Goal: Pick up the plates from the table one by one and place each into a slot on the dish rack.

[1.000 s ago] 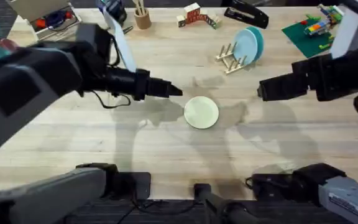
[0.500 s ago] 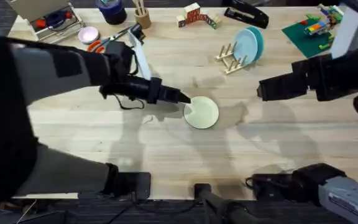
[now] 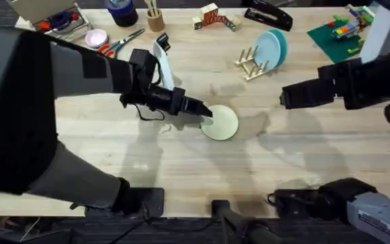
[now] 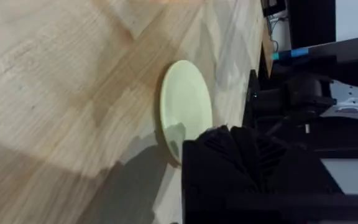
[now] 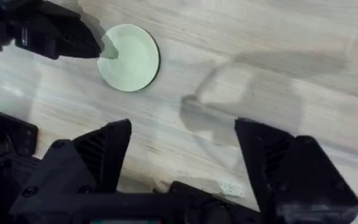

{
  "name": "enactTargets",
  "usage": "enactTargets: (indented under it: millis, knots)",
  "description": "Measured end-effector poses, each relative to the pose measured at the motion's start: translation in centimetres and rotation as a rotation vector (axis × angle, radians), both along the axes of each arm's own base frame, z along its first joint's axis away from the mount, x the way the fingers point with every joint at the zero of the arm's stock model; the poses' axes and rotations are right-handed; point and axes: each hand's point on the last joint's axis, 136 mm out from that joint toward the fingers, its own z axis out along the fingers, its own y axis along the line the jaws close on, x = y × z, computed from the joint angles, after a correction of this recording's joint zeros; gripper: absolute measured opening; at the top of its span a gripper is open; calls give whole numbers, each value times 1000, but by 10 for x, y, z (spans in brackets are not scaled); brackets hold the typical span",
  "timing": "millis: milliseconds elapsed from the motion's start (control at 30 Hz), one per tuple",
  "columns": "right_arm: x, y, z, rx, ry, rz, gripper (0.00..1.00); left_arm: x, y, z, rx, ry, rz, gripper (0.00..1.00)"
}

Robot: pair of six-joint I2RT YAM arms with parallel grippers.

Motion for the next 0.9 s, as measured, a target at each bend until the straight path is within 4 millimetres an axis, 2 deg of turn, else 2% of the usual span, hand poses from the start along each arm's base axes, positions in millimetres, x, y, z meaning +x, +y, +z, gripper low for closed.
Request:
enactTargets:
  millis: [300,633,900]
  knots:
    - [5,1,-9,-10,45,-1,996,-3,1,-19,37,62,3,43]
    - [5,2,-9,-7,46,-1,996,4,2,-26,60,64,24,43]
    - [5,2,-9,-7,46,-1,996,3,-1,-33,29,160,42,42]
